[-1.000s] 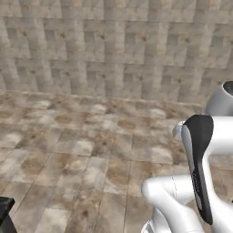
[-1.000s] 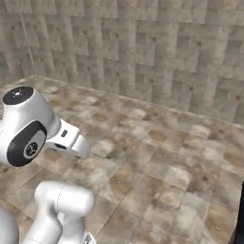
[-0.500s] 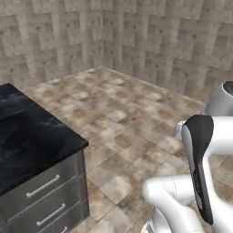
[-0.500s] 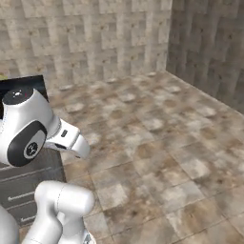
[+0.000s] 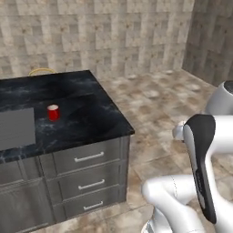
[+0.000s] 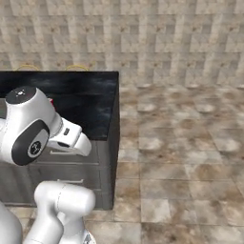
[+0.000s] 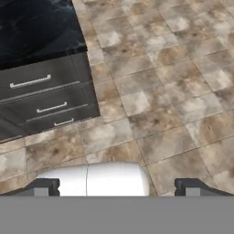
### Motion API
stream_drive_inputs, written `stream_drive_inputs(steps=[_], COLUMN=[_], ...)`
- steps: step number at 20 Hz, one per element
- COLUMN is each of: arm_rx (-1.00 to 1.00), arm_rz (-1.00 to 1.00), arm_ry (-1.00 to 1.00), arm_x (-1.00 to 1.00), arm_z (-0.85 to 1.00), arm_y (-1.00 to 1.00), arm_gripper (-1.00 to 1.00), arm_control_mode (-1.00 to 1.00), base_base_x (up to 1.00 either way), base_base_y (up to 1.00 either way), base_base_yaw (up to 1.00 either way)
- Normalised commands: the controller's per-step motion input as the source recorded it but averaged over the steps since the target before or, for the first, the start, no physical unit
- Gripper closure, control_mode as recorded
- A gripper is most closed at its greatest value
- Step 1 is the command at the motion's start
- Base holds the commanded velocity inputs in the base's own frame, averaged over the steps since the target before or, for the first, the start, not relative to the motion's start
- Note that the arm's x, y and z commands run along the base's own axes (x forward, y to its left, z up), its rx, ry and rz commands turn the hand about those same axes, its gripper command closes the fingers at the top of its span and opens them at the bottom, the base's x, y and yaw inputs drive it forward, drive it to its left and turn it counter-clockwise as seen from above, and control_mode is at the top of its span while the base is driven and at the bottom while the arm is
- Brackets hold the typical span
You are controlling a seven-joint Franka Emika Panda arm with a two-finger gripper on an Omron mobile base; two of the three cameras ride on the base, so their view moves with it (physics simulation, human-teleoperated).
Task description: Clear the mugs and bowl far away from the sink.
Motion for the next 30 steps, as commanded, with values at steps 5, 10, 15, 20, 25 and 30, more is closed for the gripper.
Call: stream_drive_inputs(steps=[5, 10, 15, 20, 25, 30], arm_rx=[0.00, 0.00, 0.00, 0.00, 0.00, 0.00], arm_rz=[0.00, 0.00, 0.00, 0.00, 0.00, 0.00], arm_ry=[0.00, 0.00, 0.00, 0.00, 0.00, 0.00], arm_x=[0.00, 0.00, 0.00, 0.00, 0.00, 0.00], arm_z=[0.00, 0.00, 0.00, 0.00, 0.00, 0.00], arm_y=[0.00, 0.00, 0.00, 0.00, 0.00, 0.00], arm_gripper=[-1.00, -1.00, -1.00, -1.00, -1.00, -1.00], arm_control_mode=[1.00, 1.00, 1.00, 1.00, 1.00, 1.00], base_base_x=[0.39, 0.57, 0.75, 0.77, 0.20, -0.04], base_base_y=[0.67, 0.64, 0.23, 0.29, 0.49, 0.46], base_base_yaw=[0.22, 0.10, 0.13, 0.13, 0.17, 0.29])
